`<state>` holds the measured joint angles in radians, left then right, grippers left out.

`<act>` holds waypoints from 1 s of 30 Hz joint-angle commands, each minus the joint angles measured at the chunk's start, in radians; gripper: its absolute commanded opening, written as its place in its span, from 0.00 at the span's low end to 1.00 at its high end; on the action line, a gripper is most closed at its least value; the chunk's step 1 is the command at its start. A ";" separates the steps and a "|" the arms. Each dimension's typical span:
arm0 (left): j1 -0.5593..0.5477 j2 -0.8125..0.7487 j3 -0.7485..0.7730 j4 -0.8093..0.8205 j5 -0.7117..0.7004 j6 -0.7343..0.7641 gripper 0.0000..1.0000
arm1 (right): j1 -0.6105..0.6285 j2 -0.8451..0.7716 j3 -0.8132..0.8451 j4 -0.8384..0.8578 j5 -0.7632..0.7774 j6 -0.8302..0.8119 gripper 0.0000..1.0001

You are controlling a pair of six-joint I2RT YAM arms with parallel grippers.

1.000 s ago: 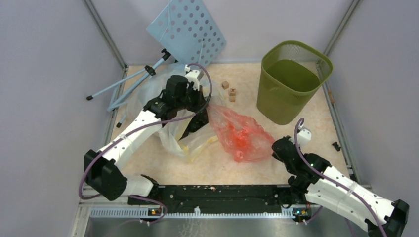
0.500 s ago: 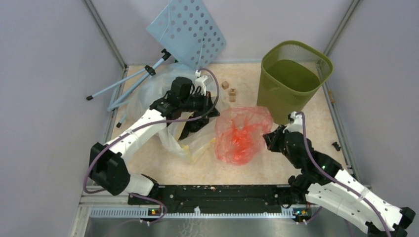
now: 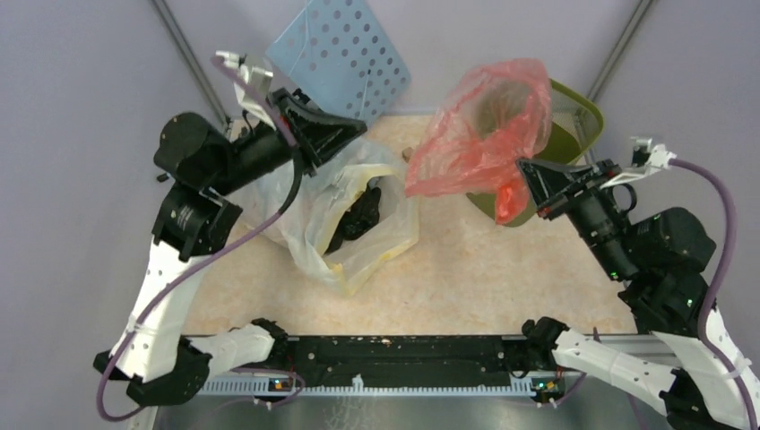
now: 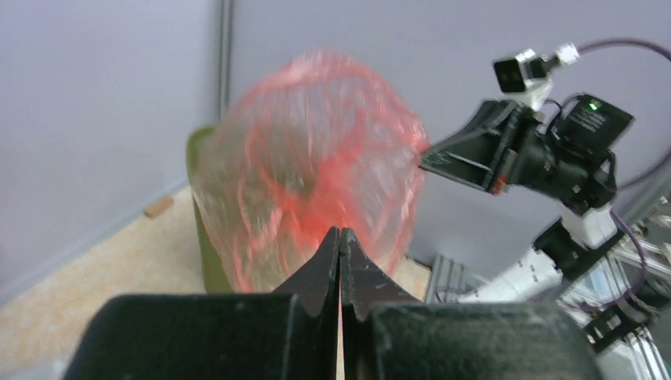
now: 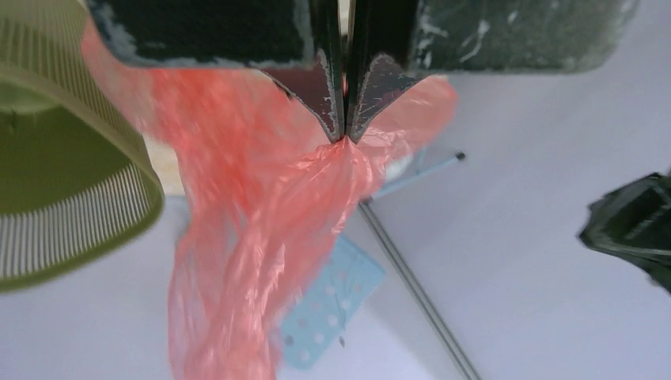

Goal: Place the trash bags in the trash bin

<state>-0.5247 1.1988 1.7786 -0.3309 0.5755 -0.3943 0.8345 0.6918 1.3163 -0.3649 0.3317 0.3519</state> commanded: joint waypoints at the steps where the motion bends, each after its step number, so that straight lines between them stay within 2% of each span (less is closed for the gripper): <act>1: 0.000 0.018 -0.357 0.030 0.071 -0.076 0.00 | -0.005 -0.030 -0.206 -0.210 0.052 0.077 0.00; 2: 0.000 0.022 -0.435 0.051 0.102 -0.086 0.00 | -0.004 -0.051 -0.256 -0.247 0.047 0.108 0.00; 4: -0.001 0.024 -0.550 0.099 0.130 -0.098 0.07 | -0.004 -0.113 -0.346 -0.283 0.026 0.154 0.00; 7: -0.003 0.017 -0.655 0.179 0.115 -0.094 0.26 | -0.004 -0.221 -0.402 -0.303 0.025 0.202 0.00; 12: -0.004 0.034 -0.694 0.249 0.082 -0.081 0.55 | -0.004 -0.272 -0.398 -0.383 0.062 0.233 0.00; 15: -0.003 0.049 -0.696 0.289 0.090 -0.076 0.66 | -0.004 -0.264 -0.406 -0.403 0.059 0.241 0.00; 18: -0.003 0.055 -0.680 0.312 0.083 -0.055 0.68 | -0.003 -0.267 -0.419 -0.397 0.053 0.242 0.00; 22: -0.027 0.090 -0.586 0.245 0.011 0.036 0.68 | -0.003 -0.261 -0.425 -0.397 0.055 0.229 0.00; 30: -0.166 0.306 -0.427 0.271 0.066 0.290 0.88 | -0.004 -0.226 -0.453 -0.396 -0.038 0.216 0.00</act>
<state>-0.6281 1.3903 1.2648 -0.0902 0.6163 -0.2649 0.8345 0.4438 0.8848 -0.7700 0.3569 0.5789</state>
